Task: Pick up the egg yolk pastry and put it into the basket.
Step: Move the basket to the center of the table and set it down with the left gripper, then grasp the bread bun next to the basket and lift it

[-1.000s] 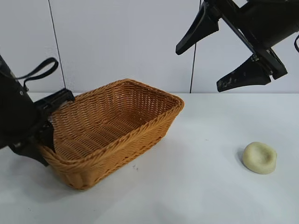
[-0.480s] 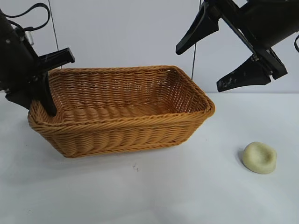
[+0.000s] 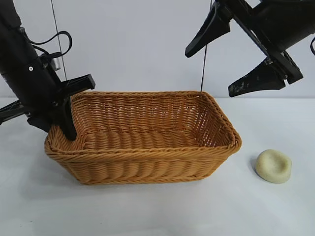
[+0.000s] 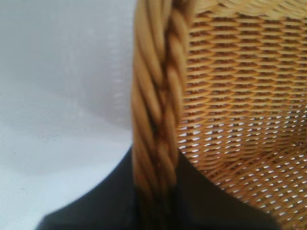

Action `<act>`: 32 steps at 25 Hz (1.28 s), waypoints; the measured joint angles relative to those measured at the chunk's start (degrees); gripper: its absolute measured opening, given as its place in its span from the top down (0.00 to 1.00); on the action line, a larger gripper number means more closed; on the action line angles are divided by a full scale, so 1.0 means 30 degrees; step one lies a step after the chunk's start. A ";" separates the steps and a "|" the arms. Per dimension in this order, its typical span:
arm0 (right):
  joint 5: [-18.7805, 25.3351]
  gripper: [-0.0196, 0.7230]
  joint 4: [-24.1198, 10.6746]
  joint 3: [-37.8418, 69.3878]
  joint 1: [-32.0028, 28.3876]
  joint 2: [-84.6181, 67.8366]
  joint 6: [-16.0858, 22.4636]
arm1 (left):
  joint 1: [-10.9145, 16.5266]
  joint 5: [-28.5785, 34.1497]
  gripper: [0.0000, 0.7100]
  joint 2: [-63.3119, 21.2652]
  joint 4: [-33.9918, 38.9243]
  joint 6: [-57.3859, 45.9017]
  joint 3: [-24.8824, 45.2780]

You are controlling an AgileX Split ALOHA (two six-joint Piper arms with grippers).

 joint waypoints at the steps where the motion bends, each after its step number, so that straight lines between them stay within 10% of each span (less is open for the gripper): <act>1: 0.0000 0.04 0.0000 0.0000 0.0000 0.0000 0.0000 | 0.0000 -0.0101 0.89 0.0046 -0.0055 0.0051 0.0000; 8: 0.0017 0.04 0.0000 0.0000 0.0000 0.0000 0.0000 | 0.0000 -0.0182 0.84 0.0061 -0.0071 0.0189 0.0000; 16: 0.0017 0.04 0.0000 0.0000 0.0000 0.0000 0.0000 | 0.0000 0.0600 0.09 0.0061 -0.0199 0.0202 -0.0456; 25: 0.0017 0.04 0.0000 0.0000 0.0000 0.0000 0.0015 | 0.0000 0.4380 0.02 -0.1538 0.0624 0.0388 -0.4732; 32: 0.0031 0.04 0.0000 0.0000 0.0000 0.0000 0.0015 | 0.0133 0.6035 0.02 -0.1942 0.5904 -0.0699 -0.6431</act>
